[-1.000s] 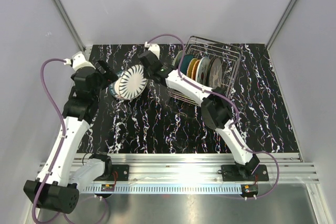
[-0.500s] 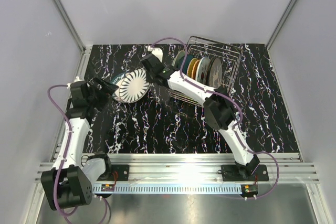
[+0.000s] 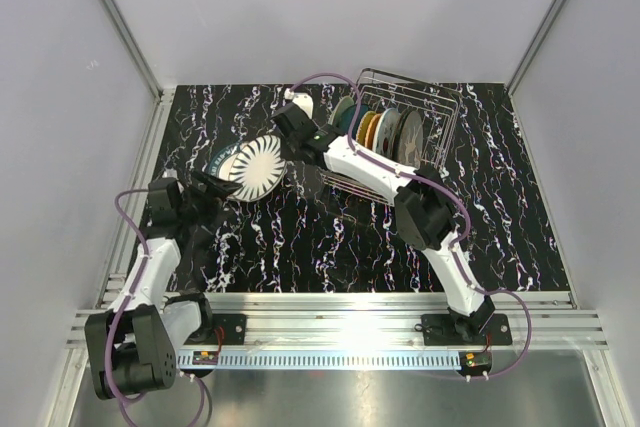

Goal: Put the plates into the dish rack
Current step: Pass the plate from the right arm to the left

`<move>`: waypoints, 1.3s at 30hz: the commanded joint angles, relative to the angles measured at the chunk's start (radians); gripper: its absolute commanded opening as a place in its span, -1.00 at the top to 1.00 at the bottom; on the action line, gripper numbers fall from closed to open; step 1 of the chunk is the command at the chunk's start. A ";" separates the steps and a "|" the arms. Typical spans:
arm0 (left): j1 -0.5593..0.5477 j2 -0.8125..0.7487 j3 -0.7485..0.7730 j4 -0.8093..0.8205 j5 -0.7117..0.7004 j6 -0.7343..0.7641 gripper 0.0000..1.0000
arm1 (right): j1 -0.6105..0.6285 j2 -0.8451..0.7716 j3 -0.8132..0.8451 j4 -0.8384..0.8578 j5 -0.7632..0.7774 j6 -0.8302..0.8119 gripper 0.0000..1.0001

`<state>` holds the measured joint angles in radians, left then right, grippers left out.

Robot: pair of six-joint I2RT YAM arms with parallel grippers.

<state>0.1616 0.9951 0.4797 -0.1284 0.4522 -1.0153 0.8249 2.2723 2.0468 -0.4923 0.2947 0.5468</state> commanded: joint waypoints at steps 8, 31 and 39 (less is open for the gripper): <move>-0.085 0.085 -0.041 0.174 -0.049 -0.058 -0.86 | 0.016 -0.114 0.003 0.024 -0.074 0.041 1.00; -0.157 0.267 0.008 0.319 -0.112 -0.118 -0.82 | 0.016 -0.171 -0.088 -0.012 -0.166 0.088 1.00; -0.155 0.274 0.034 0.329 -0.116 -0.129 -0.73 | 0.016 -0.198 -0.157 -0.002 -0.221 0.108 1.00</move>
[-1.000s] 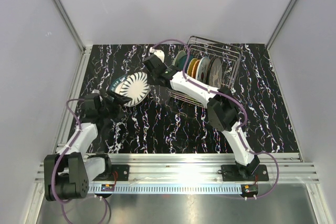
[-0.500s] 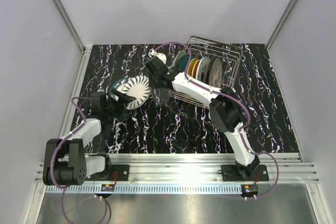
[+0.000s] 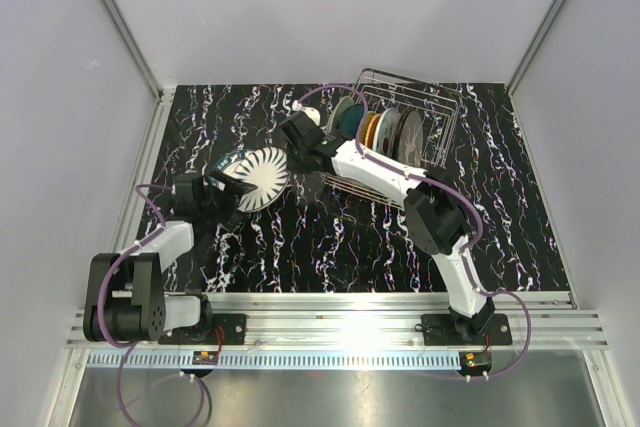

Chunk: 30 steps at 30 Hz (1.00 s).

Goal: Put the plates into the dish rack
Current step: Pass the plate from the right arm to the left

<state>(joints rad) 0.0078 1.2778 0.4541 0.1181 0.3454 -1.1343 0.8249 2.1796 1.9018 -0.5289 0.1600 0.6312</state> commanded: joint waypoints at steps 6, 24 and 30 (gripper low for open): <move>-0.003 -0.060 0.081 0.046 -0.042 0.002 -0.70 | 0.016 -0.127 -0.049 0.046 -0.134 -0.001 1.00; -0.003 -0.110 0.120 0.009 -0.075 0.001 -0.61 | 0.019 -0.136 -0.139 0.171 -0.392 0.071 1.00; -0.003 -0.107 0.130 -0.011 -0.077 0.033 -0.56 | 0.019 -0.133 -0.156 0.214 -0.456 0.059 1.00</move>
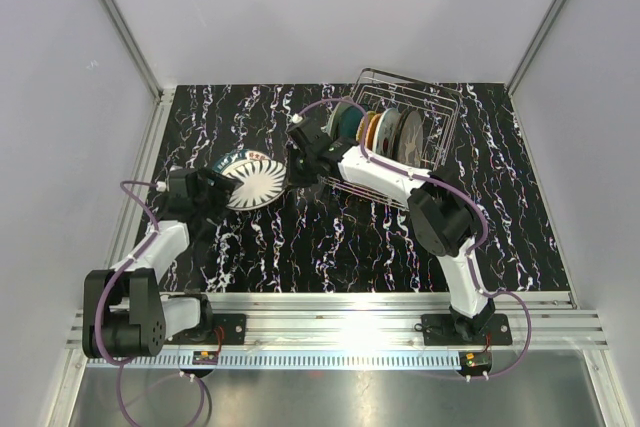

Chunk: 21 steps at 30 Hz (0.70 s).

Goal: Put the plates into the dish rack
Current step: Pass the plate from the right arm to the left

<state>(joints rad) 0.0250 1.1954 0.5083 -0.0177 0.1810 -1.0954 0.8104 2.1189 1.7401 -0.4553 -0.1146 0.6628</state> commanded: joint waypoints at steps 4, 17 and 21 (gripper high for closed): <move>-0.020 -0.017 0.085 0.121 0.095 0.002 -0.40 | 0.032 -0.085 -0.019 0.202 -0.243 0.018 1.00; -0.020 0.001 0.085 0.098 0.083 0.037 0.10 | 0.032 -0.048 -0.030 0.250 -0.324 0.015 1.00; -0.020 0.013 0.085 0.096 0.081 0.043 0.26 | 0.032 -0.039 -0.021 0.244 -0.341 0.011 1.00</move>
<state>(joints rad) 0.0059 1.2018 0.5495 -0.0067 0.2497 -1.0668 0.8406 2.1048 1.7107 -0.2504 -0.4145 0.6758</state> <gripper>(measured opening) 0.396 0.009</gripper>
